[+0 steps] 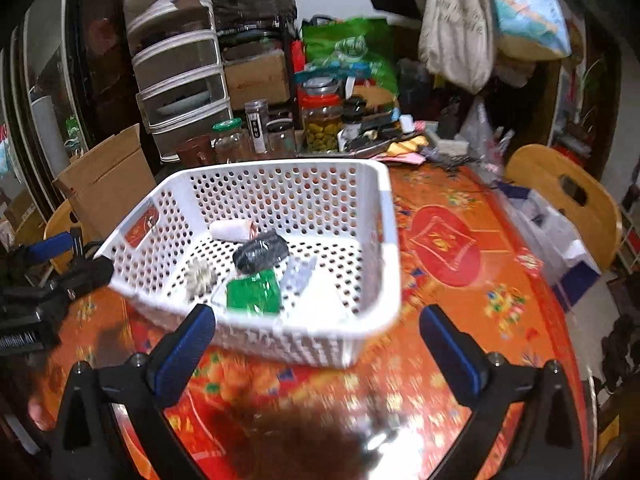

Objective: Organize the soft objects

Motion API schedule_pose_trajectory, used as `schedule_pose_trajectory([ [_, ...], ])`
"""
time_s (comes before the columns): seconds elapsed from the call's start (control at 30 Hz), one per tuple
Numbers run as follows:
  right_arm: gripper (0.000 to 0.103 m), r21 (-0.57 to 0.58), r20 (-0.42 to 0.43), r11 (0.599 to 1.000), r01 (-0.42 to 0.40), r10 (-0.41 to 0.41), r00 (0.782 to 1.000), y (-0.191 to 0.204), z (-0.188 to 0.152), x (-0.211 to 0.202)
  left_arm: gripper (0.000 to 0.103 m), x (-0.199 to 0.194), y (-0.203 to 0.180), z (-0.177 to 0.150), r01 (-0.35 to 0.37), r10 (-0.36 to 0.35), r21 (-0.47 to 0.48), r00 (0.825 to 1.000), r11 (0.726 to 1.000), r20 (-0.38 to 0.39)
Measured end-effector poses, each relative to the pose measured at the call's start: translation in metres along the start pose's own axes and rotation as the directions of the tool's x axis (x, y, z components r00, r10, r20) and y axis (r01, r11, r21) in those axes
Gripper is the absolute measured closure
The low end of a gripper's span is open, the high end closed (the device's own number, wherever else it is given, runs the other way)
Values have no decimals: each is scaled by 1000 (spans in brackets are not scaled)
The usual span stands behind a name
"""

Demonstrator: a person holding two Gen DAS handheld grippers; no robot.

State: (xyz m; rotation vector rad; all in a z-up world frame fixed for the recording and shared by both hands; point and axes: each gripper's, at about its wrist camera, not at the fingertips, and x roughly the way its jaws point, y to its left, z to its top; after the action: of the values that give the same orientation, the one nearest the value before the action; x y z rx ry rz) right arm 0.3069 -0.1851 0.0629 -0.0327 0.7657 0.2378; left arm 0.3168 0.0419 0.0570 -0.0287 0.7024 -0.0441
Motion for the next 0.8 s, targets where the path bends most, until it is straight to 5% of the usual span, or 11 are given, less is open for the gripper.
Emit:
schedule_pose_trajectory([
  [0.13, 1, -28, 64, 996, 79, -77, 995, 7, -43, -33, 0, -33, 9, -39, 10, -10, -24, 1000, 1000, 6],
  [0.27, 0, 43, 50, 999, -28, 26, 998, 6, -98, -55, 0, -60, 14, -78, 27, -26, -51, 1000, 998, 17],
  [0.4, 0, 97, 48, 995, -37, 33, 998, 9, -135, -77, 0, -92, 11, -119, 18, -15, -69, 999, 997, 40],
  [0.8, 0, 28, 190, 995, -97, 90, 978, 40, -157, -189, 0, -201, -25, -169, 26, -21, -33, 990, 999, 142],
])
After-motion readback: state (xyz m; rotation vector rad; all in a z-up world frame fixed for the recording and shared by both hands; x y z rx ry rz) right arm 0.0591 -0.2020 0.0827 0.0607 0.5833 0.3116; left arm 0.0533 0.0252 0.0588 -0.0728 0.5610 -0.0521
